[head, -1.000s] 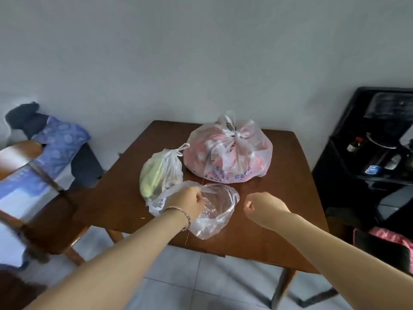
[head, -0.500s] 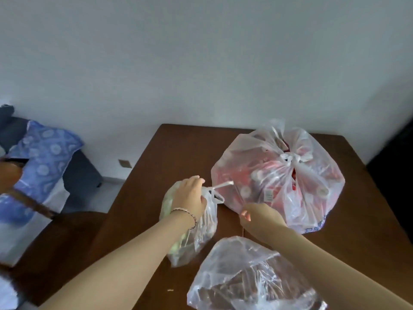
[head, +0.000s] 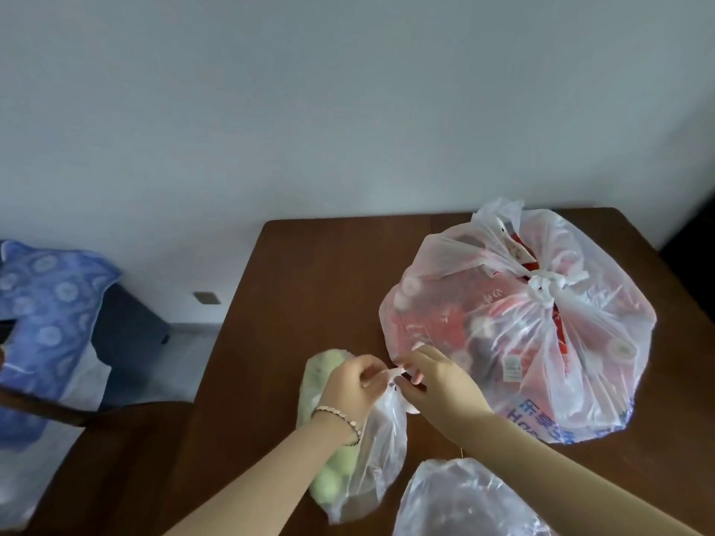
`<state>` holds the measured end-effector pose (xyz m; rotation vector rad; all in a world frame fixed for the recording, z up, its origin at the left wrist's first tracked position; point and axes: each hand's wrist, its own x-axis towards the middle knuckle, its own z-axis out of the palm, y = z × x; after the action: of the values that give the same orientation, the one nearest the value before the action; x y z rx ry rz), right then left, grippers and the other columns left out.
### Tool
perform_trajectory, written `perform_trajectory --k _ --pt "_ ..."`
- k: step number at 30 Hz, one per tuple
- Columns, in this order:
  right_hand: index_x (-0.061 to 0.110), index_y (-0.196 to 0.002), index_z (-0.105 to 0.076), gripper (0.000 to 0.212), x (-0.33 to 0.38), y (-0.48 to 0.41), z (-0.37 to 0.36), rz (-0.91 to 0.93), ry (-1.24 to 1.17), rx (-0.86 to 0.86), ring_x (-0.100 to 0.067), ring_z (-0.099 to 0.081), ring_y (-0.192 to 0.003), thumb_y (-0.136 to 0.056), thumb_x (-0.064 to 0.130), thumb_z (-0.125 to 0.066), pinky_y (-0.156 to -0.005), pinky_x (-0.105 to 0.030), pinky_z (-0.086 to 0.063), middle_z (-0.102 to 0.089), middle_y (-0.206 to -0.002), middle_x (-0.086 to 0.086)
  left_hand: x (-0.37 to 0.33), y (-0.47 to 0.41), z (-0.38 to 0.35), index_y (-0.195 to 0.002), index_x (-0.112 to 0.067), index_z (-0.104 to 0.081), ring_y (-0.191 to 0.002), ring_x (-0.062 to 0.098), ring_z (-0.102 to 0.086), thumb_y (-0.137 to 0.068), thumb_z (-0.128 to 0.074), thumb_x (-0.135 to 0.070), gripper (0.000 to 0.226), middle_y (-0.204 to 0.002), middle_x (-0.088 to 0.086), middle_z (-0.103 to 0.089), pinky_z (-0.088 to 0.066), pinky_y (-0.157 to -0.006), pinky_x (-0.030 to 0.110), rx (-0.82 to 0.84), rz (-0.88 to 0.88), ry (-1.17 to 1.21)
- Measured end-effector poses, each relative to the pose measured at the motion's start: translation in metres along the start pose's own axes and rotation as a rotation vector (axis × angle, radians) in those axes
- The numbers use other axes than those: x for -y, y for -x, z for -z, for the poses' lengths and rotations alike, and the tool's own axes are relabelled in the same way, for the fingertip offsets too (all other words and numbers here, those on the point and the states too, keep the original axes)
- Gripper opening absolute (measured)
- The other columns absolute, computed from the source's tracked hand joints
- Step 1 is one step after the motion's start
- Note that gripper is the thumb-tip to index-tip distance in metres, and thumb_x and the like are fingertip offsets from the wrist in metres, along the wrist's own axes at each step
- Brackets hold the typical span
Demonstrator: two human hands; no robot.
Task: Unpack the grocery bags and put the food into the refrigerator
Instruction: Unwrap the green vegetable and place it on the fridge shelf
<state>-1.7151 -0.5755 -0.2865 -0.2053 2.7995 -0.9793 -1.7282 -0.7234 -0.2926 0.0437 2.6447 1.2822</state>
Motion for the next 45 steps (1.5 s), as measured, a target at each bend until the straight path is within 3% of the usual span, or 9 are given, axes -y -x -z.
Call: perform_trajectory --k 9,12,18,23,26,28,31,39,45 --pt "0.017 -0.083 -0.061 0.007 -0.023 0.015 0.002 -0.04 -0.019 0.135 -0.01 -0.049 -0.074 -0.084 0.024 -0.063 -0.065 -0.02 -0.04 -0.046 -0.08 0.013 -0.023 0.024 -0.013 -0.09 -0.016 -0.065 -0.062 -0.008 -0.053 -0.089 -0.059 -0.011 0.007 -0.072 -0.014 -0.057 -0.038 -0.061 0.0 0.168 0.081 0.113" --pt "0.03 -0.067 -0.045 0.027 -0.03 0.025 0.003 -0.093 -0.167 0.149 -0.003 -0.047 -0.067 -0.085 0.022 -0.064 -0.061 -0.011 -0.038 -0.046 -0.077 0.014 -0.028 0.024 -0.02 -0.078 -0.021 -0.06 -0.067 -0.003 -0.052 -0.087 -0.061 -0.013 0.012 -0.07 -0.014 -0.056 -0.039 -0.062 0.001 0.223 0.097 0.103" --pt "0.014 -0.077 -0.057 0.02 -0.035 0.041 0.012 -0.123 -0.016 -0.07 -0.02 -0.051 -0.07 -0.076 -0.005 -0.051 -0.058 -0.024 -0.035 -0.056 -0.073 0.004 -0.03 0.027 -0.033 -0.06 -0.014 -0.041 -0.054 0.005 -0.035 -0.085 -0.057 -0.014 0.03 -0.062 -0.008 -0.038 -0.03 -0.053 0.013 0.21 -0.032 -0.14" --pt "0.016 -0.068 -0.058 0.029 -0.029 0.04 0.025 -0.271 -0.54 -0.009 -0.008 -0.053 -0.057 -0.08 -0.008 -0.049 -0.056 -0.016 -0.046 -0.059 -0.062 0.003 -0.032 0.031 -0.033 -0.074 -0.007 -0.051 -0.067 0.002 -0.041 -0.09 -0.057 -0.022 0.022 -0.077 -0.009 -0.043 -0.035 -0.062 0.007 0.183 -0.122 -0.086" --pt "0.006 -0.089 -0.067 0.013 -0.021 0.047 0.027 -0.254 -1.074 0.258 -0.015 -0.062 -0.069 -0.08 0.007 -0.058 -0.071 -0.032 -0.051 -0.066 -0.076 -0.006 -0.035 0.033 -0.026 -0.07 -0.014 -0.052 -0.067 0.006 -0.046 -0.088 -0.062 -0.028 0.024 -0.073 -0.004 -0.05 -0.038 -0.063 0.011 0.14 0.085 0.141" --pt "0.001 -0.1 -0.068 0.032 -0.024 0.051 0.027 -0.23 -1.2 0.36 -0.019 -0.064 -0.08 -0.077 0.022 -0.062 -0.081 -0.035 -0.05 -0.067 -0.085 -0.008 -0.033 0.029 -0.021 -0.067 -0.013 -0.054 -0.066 0.005 -0.047 -0.089 -0.058 -0.013 0.022 -0.071 -0.003 -0.051 -0.038 -0.059 0.008 0.122 0.25 0.293" --pt "-0.008 -0.097 -0.068 0.035 -0.026 0.049 0.015 -0.342 -1.063 0.2 -0.019 -0.065 -0.079 -0.092 0.024 -0.057 -0.075 -0.028 -0.052 -0.071 -0.084 -0.01 -0.029 0.031 -0.014 -0.065 -0.013 -0.058 -0.068 0.005 -0.05 -0.09 -0.054 -0.005 0.027 -0.075 -0.001 -0.056 -0.039 -0.056 0.006 0.122 0.387 0.362" --pt "0.021 -0.088 -0.067 0.016 -0.015 0.045 -0.005 -0.053 -0.525 0.138 0.007 -0.056 -0.06 -0.087 0.006 -0.061 -0.059 -0.008 -0.042 -0.059 -0.073 0.013 -0.018 0.049 -0.001 -0.068 -0.03 -0.054 -0.085 0.006 -0.056 -0.089 -0.062 -0.02 0.024 -0.086 -0.011 -0.053 -0.046 -0.081 0.016 0.177 -0.128 -0.088" --pt "0.022 -0.067 -0.061 0.018 -0.02 0.047 -0.021 0.081 -0.464 0.238 0.0 -0.045 -0.07 -0.085 0.022 -0.061 -0.067 -0.012 -0.038 -0.045 -0.08 0.006 -0.016 0.053 0.0 -0.084 -0.014 -0.065 -0.069 0.006 -0.05 -0.093 -0.051 -0.036 0.028 -0.094 -0.007 -0.05 -0.043 -0.067 0.021 0.169 -0.242 -0.343"
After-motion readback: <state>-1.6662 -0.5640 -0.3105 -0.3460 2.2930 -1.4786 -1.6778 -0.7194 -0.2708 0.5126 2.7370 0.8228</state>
